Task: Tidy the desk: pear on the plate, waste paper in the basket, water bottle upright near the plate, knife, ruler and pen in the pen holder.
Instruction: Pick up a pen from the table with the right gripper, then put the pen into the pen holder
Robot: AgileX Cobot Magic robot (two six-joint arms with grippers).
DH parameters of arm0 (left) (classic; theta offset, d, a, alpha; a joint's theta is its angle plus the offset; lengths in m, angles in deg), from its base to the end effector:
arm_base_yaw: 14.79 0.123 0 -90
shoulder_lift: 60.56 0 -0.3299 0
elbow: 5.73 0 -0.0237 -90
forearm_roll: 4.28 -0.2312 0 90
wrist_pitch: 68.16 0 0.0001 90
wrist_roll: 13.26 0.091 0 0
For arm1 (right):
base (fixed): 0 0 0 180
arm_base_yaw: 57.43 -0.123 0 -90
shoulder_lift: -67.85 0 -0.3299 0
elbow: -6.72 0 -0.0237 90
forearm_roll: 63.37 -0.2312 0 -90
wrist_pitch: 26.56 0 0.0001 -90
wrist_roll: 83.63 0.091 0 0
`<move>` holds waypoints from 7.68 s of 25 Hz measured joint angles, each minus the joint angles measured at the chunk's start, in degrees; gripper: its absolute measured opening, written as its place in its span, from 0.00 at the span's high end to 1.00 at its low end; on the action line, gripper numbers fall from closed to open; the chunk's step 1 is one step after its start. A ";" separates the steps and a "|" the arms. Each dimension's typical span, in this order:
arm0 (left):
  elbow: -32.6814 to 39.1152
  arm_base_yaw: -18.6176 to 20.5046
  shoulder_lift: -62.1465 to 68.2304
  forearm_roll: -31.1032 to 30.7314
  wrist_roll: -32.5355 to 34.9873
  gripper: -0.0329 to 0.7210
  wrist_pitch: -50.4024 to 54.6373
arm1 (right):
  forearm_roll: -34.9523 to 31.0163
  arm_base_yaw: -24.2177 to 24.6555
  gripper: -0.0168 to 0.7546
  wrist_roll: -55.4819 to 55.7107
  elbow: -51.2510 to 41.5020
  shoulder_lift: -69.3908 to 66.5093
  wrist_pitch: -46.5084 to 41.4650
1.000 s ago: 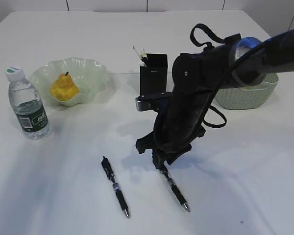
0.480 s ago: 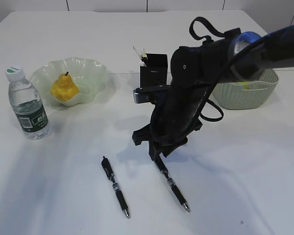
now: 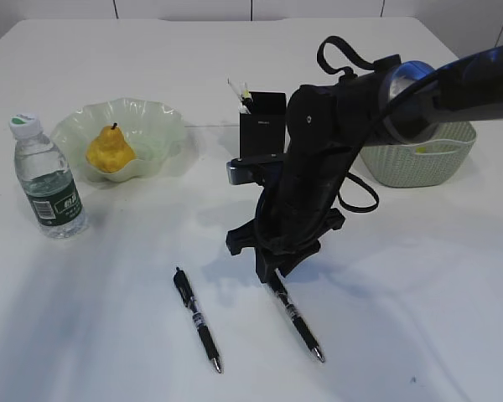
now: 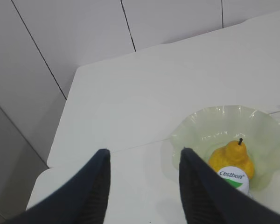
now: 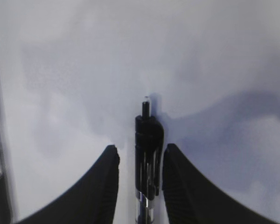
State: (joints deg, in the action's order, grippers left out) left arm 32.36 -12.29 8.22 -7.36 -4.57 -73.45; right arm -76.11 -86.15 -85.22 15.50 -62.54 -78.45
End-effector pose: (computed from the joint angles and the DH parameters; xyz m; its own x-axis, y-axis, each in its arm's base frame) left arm 0.1977 0.0082 0.3677 -0.2044 0.1950 -0.9593 0.0029 0.9801 0.1986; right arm 0.3732 0.2225 0.1843 -0.9192 -0.3794 -0.1054 -0.3930 0.9008 0.1850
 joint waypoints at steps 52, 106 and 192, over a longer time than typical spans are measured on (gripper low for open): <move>0.00 0.00 0.00 0.00 0.00 0.51 0.00 | 3.10 0.00 0.76 1.90 0.42 -1.84 -4.63; 0.00 0.00 0.00 0.10 0.00 0.50 0.00 | 7.47 0.00 0.85 5.03 11.97 -0.86 -7.77; 0.00 0.00 3.75 -2.75 0.00 0.50 0.44 | 26.71 9.97 0.85 7.13 9.35 -2.40 74.71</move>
State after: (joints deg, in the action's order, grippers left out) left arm 32.36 -12.29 11.97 -10.11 -4.57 -73.01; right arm -49.40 -76.18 -78.08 24.85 -64.95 -3.74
